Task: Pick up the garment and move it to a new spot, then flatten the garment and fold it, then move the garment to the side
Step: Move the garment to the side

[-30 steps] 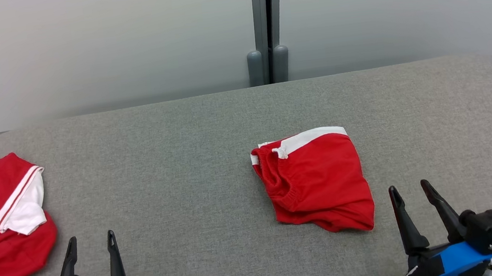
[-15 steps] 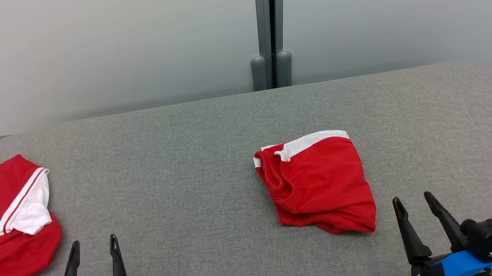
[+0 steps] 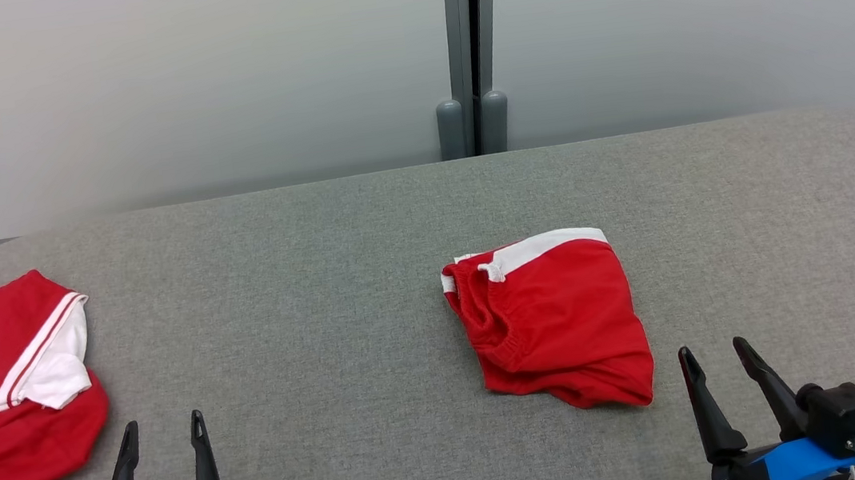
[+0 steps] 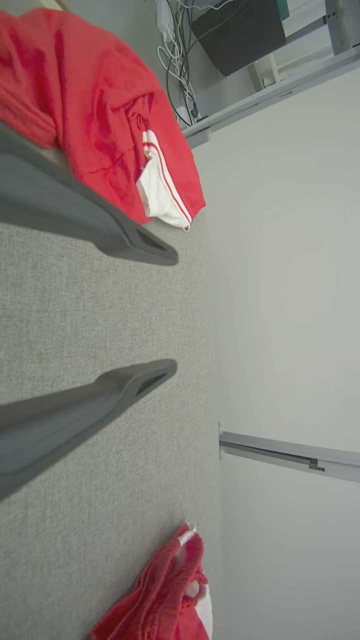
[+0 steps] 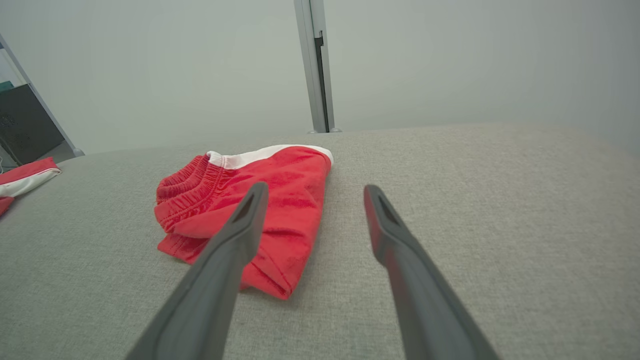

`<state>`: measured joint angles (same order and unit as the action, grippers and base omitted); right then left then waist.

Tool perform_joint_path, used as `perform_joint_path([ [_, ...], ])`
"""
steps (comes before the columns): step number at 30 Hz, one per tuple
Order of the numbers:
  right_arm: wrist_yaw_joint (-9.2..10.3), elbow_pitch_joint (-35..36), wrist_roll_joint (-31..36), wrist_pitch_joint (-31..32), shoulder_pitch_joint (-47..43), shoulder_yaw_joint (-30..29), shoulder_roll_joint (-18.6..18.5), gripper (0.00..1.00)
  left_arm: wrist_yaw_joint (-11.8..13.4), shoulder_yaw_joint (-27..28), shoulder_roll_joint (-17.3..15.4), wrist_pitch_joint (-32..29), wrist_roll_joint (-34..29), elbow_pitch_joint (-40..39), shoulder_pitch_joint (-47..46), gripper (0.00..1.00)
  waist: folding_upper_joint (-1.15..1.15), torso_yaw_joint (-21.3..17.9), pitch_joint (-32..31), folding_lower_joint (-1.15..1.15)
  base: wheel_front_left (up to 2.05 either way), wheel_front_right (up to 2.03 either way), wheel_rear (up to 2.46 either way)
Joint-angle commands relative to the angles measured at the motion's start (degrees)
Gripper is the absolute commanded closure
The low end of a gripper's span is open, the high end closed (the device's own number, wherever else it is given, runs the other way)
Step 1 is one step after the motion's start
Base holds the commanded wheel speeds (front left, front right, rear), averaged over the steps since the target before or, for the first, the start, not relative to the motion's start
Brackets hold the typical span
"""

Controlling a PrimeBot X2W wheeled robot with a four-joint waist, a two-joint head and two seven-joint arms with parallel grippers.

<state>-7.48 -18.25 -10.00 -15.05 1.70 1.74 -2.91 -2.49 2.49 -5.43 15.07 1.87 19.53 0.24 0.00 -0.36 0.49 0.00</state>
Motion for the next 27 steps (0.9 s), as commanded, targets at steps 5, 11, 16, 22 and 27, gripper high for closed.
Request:
perform_joint_path([
  [5, -0.03, -0.3, -0.3, -0.2, -0.2, -0.1, 0.0, 0.00, 0.2, -0.1, -0.2, 0.2, 0.0, -0.3, 0.3, 0.00, 0.00, 0.0, 0.1, 0.00, 0.00, 0.00, 0.00],
  [11, -0.03, -0.5, -0.3, -0.2, 0.4, -0.1, 0.0, 0.00, 0.3, -0.1, -0.3, 0.2, 0.0, -0.1, 0.4, 0.00, 0.00, 0.1, -0.1, 0.00, 0.00, 0.00, 0.00],
  [16, -0.03, -1.6, 1.5, -0.2, 3.6, 0.7, 0.0, 0.00, 0.4, 0.0, -0.3, 0.1, 0.1, -0.4, 0.2, 0.00, 0.00, 0.3, 0.2, 0.00, 0.00, 0.00, 0.00],
  [22, -0.03, -5.0, 5.3, 0.2, 13.3, 1.3, -0.4, 0.00, 0.3, 0.1, -0.3, 0.2, 0.2, -0.9, -1.2, 0.00, 0.00, 0.5, 2.3, 0.00, 0.00, 0.00, 0.00],
  [27, -0.03, -9.6, 6.6, 3.3, 23.3, 1.1, -1.7, 0.00, 0.1, 0.2, -0.3, 0.2, 0.4, -1.4, -2.7, 0.00, 0.00, 0.9, 5.1, 0.00, 0.00, 0.00, 0.00],
])
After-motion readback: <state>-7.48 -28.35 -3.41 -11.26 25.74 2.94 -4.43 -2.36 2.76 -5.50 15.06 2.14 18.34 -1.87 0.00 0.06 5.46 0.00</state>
